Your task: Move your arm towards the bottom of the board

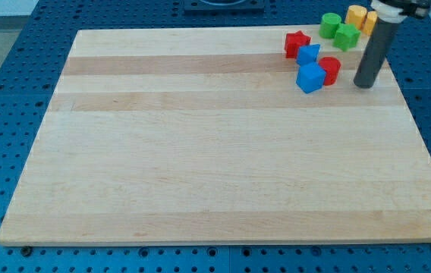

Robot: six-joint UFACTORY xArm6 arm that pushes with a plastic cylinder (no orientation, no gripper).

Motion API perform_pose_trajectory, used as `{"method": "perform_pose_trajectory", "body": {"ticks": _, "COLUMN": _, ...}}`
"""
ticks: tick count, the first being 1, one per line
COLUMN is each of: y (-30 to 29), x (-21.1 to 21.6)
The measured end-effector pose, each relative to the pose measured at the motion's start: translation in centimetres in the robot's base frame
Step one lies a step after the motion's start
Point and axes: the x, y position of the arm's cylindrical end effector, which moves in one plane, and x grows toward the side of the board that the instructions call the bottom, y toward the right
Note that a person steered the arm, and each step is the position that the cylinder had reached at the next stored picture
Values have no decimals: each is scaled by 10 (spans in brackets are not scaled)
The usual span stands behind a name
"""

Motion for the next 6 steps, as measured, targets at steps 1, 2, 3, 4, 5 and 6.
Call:
{"method": "perform_pose_trajectory", "body": {"ticks": 1, "y": 11, "x": 25}}
{"method": "perform_pose_trajectory", "body": {"ticks": 2, "y": 44, "x": 33}}
{"method": "perform_pose_trajectory", "body": {"ticks": 3, "y": 52, "x": 4}}
{"method": "perform_pose_trajectory", "body": {"ticks": 4, "y": 52, "x": -13}}
{"method": "perform_pose_trajectory", "body": {"ticks": 5, "y": 47, "x": 20}}
{"method": "perform_pose_trajectory", "body": {"ticks": 6, "y": 42, "x": 73}}
